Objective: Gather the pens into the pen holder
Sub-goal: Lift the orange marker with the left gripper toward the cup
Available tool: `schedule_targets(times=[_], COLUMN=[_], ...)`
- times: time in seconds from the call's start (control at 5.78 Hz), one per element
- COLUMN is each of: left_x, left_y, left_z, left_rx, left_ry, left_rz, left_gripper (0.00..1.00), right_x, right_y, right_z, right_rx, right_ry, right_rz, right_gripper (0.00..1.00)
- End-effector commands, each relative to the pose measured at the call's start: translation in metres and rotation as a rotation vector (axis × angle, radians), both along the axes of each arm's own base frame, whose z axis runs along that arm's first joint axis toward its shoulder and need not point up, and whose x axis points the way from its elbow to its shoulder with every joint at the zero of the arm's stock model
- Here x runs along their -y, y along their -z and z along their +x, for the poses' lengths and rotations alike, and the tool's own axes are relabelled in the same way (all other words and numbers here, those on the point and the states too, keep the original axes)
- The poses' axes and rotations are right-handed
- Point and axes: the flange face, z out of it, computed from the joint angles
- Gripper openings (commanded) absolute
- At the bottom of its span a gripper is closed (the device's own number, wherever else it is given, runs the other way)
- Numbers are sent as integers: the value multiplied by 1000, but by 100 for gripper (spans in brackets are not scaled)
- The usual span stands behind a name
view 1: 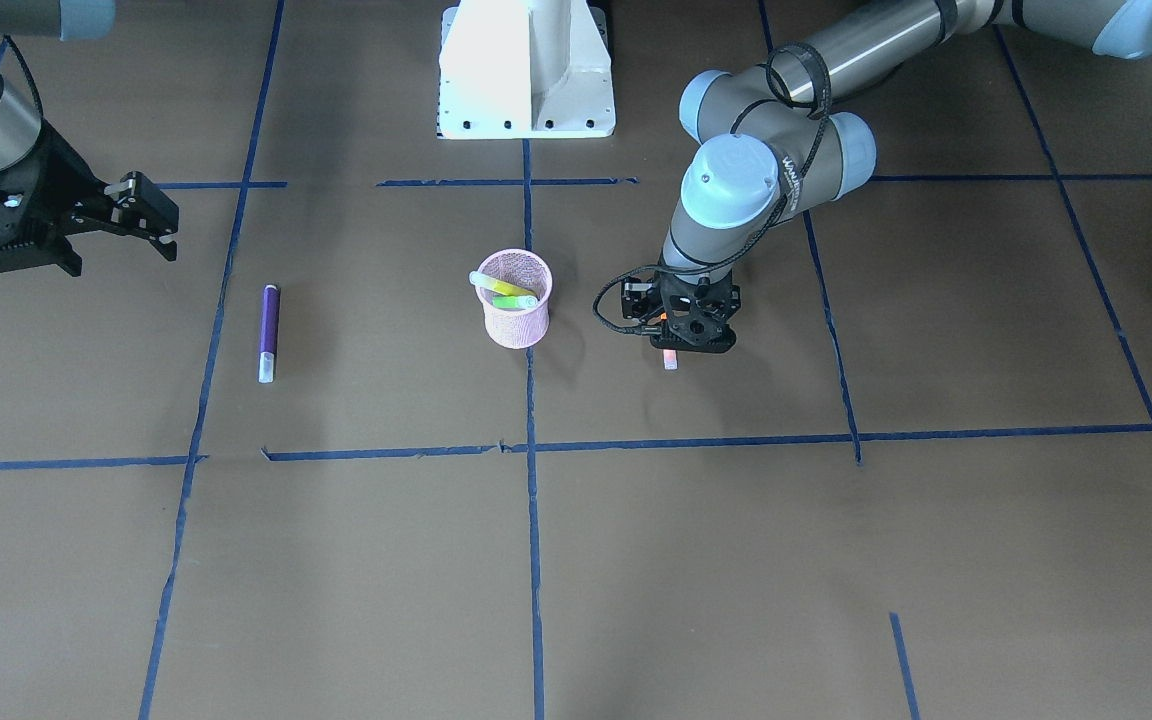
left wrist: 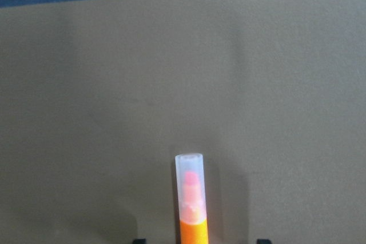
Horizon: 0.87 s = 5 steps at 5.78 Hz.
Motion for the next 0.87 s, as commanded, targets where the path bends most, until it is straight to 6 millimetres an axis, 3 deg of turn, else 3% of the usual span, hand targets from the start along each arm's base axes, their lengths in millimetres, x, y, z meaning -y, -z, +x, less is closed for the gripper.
schedule_targets(times=[0.0, 0.35, 0.69], left_x=[1, 1, 2], left_y=[-1, -1, 10], left_z=[1, 1, 1], left_rx=[-3, -3, -17], left_ry=[-2, -3, -4], left_rz=[5, 6, 15], left_gripper=[51, 5, 0], right_x=[1, 1, 1], right_y=[-3, -3, -6], right_z=[1, 1, 3], right_rx=[-8, -8, -12], right_ry=[24, 23, 20], right_rz=[3, 5, 2], right_gripper=[99, 99, 99])
